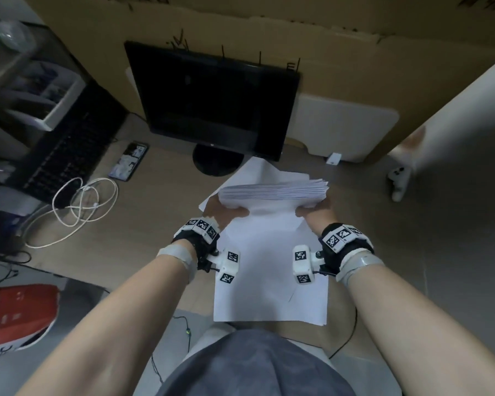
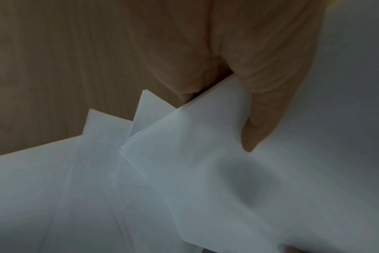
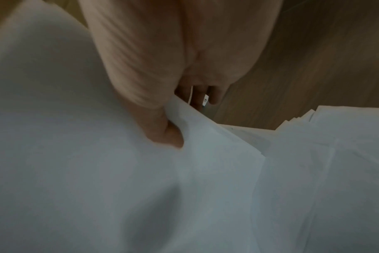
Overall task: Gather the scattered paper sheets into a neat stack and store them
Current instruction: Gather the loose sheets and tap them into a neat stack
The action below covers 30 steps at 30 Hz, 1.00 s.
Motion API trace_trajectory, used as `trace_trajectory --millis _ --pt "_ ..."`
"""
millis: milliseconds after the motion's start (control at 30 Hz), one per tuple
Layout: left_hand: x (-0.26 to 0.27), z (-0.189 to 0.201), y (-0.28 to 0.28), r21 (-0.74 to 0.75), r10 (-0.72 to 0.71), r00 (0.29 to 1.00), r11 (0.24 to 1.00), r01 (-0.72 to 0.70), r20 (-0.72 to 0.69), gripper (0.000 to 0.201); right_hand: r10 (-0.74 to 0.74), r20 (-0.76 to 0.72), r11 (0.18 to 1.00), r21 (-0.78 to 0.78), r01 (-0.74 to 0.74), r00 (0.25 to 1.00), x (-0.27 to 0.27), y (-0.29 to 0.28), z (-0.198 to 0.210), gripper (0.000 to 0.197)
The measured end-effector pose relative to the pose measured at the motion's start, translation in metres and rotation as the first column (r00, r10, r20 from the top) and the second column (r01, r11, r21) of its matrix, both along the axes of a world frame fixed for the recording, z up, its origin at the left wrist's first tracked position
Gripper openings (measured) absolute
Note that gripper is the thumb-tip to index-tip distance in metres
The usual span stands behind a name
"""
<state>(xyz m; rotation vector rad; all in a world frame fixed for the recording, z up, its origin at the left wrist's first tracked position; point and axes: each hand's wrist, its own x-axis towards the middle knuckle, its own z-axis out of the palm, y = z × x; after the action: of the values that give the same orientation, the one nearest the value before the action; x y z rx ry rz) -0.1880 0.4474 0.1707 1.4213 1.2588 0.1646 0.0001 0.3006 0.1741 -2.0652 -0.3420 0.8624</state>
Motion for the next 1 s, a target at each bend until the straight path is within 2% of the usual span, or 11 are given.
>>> trace_trajectory --millis 33,133,233,333,433,533,633,767,833,967,1000 --pt "0.000 -0.001 -0.002 -0.016 0.013 1.000 1.000 -0.013 -0.023 0.056 0.028 -0.026 1.000 0.005 -0.028 0.999 0.002 0.003 -0.002 0.034" --pt "0.005 -0.012 -0.007 0.024 0.049 0.996 0.999 -0.048 -0.079 0.094 0.132 -0.046 0.989 -0.069 -0.134 0.990 0.010 0.008 -0.009 0.052" --pt "0.013 -0.010 -0.004 0.029 0.085 0.993 0.996 -0.083 -0.081 0.063 0.134 -0.072 0.991 0.015 -0.134 0.988 0.017 0.013 -0.019 0.024" --pt "0.021 -0.003 0.008 0.044 0.132 0.990 0.991 -0.130 -0.055 0.062 0.135 -0.100 0.988 0.084 -0.127 0.986 0.017 0.022 -0.018 0.023" --pt "0.029 -0.010 0.022 0.022 0.103 0.994 0.995 -0.102 -0.038 0.036 0.093 -0.211 0.995 0.053 -0.083 0.973 0.016 0.030 -0.028 0.017" --pt "0.026 -0.039 0.028 -0.084 -0.098 0.980 0.993 0.084 -0.174 0.043 -0.002 -0.301 0.998 -0.057 -0.016 0.953 0.002 0.025 -0.049 0.028" --pt "0.023 -0.068 0.038 -0.146 -0.307 0.896 0.951 0.274 -0.322 0.049 -0.161 -0.313 0.975 -0.200 0.100 0.936 -0.015 0.022 -0.078 0.045" --pt "0.032 -0.086 0.069 -0.193 -0.439 0.833 0.898 0.396 -0.335 0.043 -0.363 -0.330 0.920 -0.274 0.280 0.871 -0.033 0.039 -0.093 0.051" --pt "0.038 -0.094 0.088 -0.210 -0.502 0.795 0.865 0.456 -0.342 0.050 -0.440 -0.355 0.891 -0.286 0.352 0.825 -0.038 0.055 -0.099 0.054" --pt "0.050 -0.124 0.125 -0.118 -0.536 0.686 0.822 0.558 -0.492 0.066 -0.526 -0.317 0.827 -0.409 0.387 0.789 -0.038 0.081 -0.149 0.100" --pt "0.053 -0.119 0.131 -0.104 -0.535 0.636 0.804 0.585 -0.556 0.067 -0.535 -0.300 0.810 -0.449 0.378 0.790 -0.040 0.091 -0.141 0.103"
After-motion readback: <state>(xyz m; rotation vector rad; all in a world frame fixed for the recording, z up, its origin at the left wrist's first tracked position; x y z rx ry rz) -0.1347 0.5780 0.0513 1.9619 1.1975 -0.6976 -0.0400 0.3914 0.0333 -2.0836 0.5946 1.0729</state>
